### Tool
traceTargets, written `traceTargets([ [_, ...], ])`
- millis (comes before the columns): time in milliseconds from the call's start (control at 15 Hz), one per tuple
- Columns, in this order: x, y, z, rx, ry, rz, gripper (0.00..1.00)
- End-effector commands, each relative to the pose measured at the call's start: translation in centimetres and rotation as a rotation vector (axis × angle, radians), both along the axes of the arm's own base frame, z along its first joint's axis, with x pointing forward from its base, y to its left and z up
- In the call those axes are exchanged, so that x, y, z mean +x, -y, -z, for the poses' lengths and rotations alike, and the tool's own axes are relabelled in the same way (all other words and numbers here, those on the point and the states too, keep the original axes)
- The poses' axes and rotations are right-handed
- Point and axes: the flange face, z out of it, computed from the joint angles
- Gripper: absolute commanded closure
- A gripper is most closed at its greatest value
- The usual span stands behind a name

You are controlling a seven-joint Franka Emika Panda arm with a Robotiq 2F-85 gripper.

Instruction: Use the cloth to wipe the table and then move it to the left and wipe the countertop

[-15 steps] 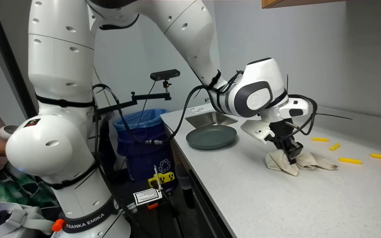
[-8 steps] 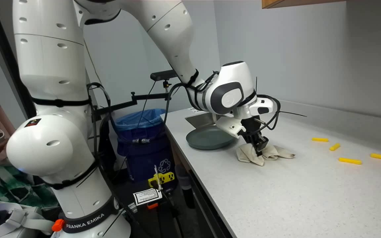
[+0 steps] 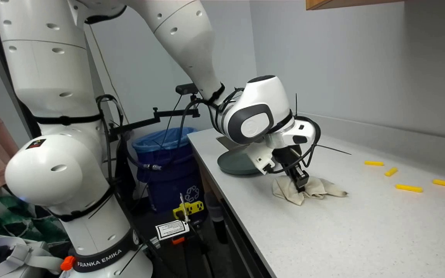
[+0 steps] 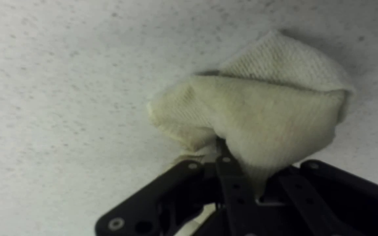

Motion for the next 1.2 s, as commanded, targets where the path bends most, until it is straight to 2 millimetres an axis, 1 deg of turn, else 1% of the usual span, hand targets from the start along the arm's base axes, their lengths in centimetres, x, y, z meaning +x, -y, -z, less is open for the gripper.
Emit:
traceTargets([
  [0, -2.5, 5.7, 0.5, -0.01, 0.033, 0.147, 0.97],
  [133, -3.1, 8.1, 0.7, -0.021, 0.049, 0.209, 0.97],
  [267, -3.5, 9.7, 0.8, -0.03, 0.053, 0.237, 0.97],
  [467, -3.9, 9.8, 0.6, -0.033, 0.034, 0.193, 0.97],
  [600, -4.0, 8.7, 0.3, -0.033, 0.018, 0.116, 0.97],
  [667, -4.0, 8.4, 0.3, -0.038, 0.014, 0.076, 0.97],
  [867, -3.6, 7.1, 0.2, -0.031, 0.002, -0.062, 0.97],
  [933, -4.7, 1.8, -0.4, -0.017, -0.002, -0.109, 0.97],
  [1000, -4.7, 0.5, -0.6, -0.008, -0.005, -0.149, 0.97],
  [1133, -4.5, -3.1, -1.3, 0.013, 0.005, -0.196, 0.97],
])
